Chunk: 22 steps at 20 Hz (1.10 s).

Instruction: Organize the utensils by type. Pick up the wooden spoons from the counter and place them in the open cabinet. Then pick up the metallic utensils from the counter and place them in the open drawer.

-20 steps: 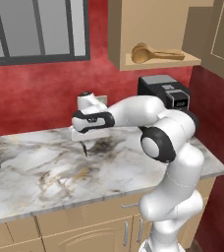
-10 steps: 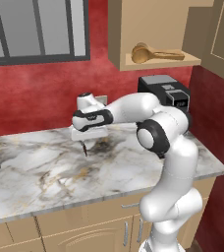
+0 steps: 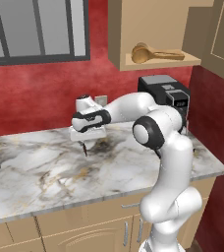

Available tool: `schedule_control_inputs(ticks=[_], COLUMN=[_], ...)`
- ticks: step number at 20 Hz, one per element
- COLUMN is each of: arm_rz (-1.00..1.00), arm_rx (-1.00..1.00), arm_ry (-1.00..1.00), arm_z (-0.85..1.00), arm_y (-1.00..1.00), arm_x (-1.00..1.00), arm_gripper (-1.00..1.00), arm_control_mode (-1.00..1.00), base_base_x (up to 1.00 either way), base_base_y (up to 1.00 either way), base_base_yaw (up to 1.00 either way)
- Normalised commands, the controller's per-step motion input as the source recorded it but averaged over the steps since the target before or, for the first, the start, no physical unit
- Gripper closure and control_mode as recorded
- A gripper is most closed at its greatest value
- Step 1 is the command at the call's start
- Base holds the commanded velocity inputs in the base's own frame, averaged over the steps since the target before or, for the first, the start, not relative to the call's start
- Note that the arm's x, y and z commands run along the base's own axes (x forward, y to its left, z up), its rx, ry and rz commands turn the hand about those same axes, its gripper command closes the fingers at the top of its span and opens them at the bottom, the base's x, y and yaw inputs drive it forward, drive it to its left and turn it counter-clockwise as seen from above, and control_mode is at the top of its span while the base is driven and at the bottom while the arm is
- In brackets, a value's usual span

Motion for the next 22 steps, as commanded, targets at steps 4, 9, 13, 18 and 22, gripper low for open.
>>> schedule_control_inputs(ticks=[4, 9, 13, 18, 22], arm_rz=[-0.03, -0.03, -0.02, -0.02, -0.01], arm_rx=[0.00, 0.00, 0.00, 0.00, 0.00], arm_ry=[0.00, 0.00, 0.00, 0.00, 0.00], arm_z=[-0.16, -0.19, -0.22, -0.17, -0.16], arm_y=[0.04, 0.08, 0.16, 0.15, 0.08], arm_x=[0.26, 0.23, 0.17, 0.18, 0.24], arm_gripper=[-1.00, -1.00, -1.00, -1.00, -1.00], arm_control_mode=[-1.00, -1.00, -1.00, -1.00, -1.00], base_base_x=[0.00, 0.00, 0.00, 0.00, 0.00], base_base_y=[0.00, 0.00, 0.00, 0.00, 0.00], base_base_yaw=[0.00, 0.00, 0.00, 0.00, 0.00])
